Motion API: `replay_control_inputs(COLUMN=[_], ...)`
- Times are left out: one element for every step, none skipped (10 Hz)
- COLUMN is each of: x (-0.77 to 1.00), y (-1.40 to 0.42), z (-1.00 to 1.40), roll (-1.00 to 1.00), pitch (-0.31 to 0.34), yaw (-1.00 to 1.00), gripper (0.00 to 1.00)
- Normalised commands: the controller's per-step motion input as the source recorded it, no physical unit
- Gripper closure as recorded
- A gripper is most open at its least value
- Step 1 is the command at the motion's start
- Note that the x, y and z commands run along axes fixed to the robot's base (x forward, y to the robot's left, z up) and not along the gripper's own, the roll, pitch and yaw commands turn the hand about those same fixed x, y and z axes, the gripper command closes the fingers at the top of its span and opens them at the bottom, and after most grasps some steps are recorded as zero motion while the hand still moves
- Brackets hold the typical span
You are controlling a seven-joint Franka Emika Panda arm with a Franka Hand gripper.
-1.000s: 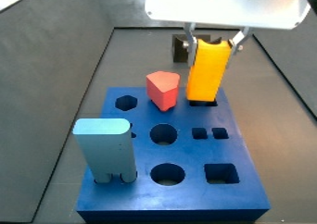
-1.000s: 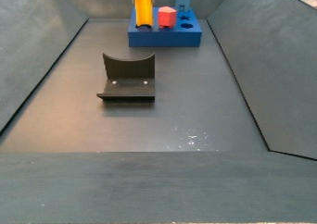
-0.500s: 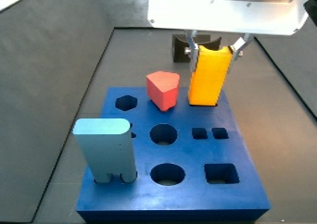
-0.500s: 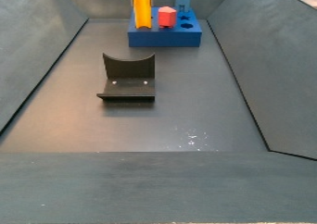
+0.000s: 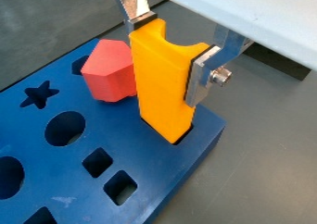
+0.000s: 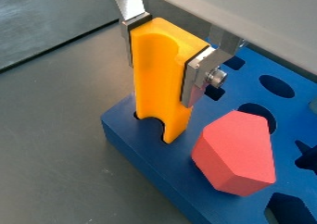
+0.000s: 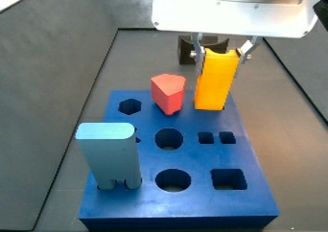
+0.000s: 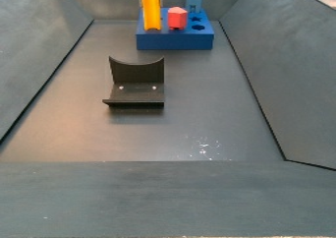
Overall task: Pick up the arch object. Move up. Place the arch object on the fixture. Regrasp the arch object. Move to above the board. Insert the arch object.
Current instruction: Insert the arch object.
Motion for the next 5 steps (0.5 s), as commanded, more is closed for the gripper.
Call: replay_control_inputs(x=[0.06, 0.05, 0.0, -0.03, -0.04], y=[-0.01, 0.0, 0.0, -0.02, -0.05], z=[-0.57, -0.53, -0.46, -0.33, -0.29], roll=[0.14, 0.2, 0.3, 0.38, 0.34], pitch=[-0.046, -0.029, -0.077, -0.064, -0.066], yaw=[-0.03, 0.0, 0.32, 0.37, 0.33], gripper=[1.0, 1.0, 1.0, 1.0, 1.0])
